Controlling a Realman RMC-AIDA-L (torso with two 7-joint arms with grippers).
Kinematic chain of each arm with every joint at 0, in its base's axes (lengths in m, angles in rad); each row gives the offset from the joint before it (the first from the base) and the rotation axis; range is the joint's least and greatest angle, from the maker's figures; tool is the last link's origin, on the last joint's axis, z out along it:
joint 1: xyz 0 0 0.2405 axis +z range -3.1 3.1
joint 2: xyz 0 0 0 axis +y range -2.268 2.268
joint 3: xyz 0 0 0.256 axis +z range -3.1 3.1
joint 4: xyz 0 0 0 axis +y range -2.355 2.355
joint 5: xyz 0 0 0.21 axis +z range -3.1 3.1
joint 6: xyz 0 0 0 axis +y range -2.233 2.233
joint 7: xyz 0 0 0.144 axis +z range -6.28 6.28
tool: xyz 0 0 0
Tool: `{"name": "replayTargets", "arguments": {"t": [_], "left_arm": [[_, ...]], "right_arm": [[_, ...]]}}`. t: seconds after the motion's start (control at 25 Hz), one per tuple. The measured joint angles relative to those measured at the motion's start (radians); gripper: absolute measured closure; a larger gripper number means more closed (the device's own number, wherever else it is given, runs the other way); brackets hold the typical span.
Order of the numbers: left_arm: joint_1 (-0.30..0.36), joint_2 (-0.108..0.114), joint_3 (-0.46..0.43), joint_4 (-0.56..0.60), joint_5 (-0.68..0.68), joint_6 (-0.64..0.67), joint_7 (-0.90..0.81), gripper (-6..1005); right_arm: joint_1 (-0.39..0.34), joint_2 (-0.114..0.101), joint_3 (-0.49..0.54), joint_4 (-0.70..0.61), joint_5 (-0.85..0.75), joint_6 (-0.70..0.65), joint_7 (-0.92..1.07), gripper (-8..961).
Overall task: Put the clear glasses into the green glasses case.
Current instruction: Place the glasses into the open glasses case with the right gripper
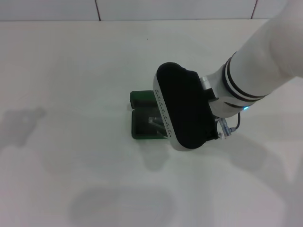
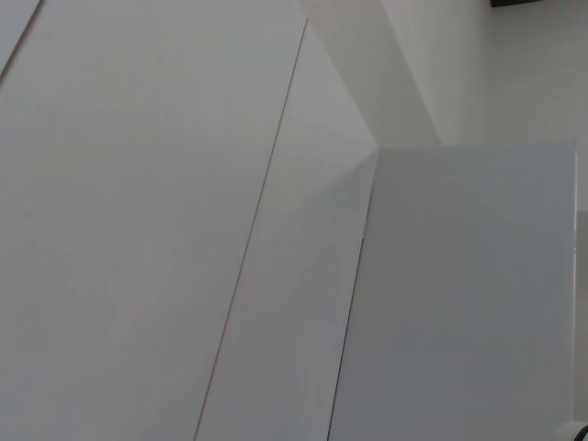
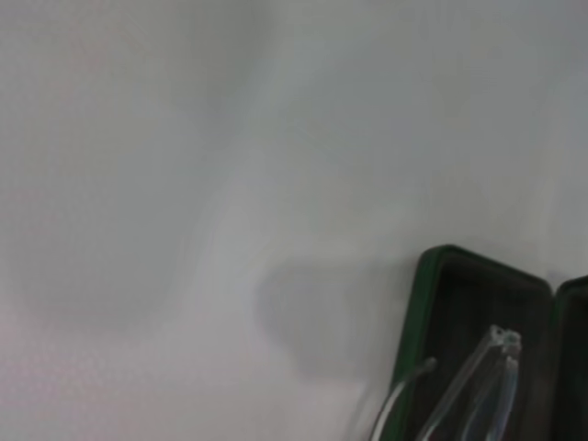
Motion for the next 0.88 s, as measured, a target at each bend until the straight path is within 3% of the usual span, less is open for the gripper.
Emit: {"name": "replayTargets", "arguments": {"t": [0.64, 0.88], "left_arm": [[-0.005, 0.0, 0.0, -0.001, 0.001, 0.0, 0.002, 951], [-0.001, 0.0, -0.001, -0.001, 0.001, 0.0, 0.002, 951]], "right_arm": [[-0.018, 0.0, 0.074, -0.029, 0.049, -0.11, 0.017, 652], [-0.018, 0.0, 0.16, -0.03, 0.141, -0.171, 0.013, 652]]}}
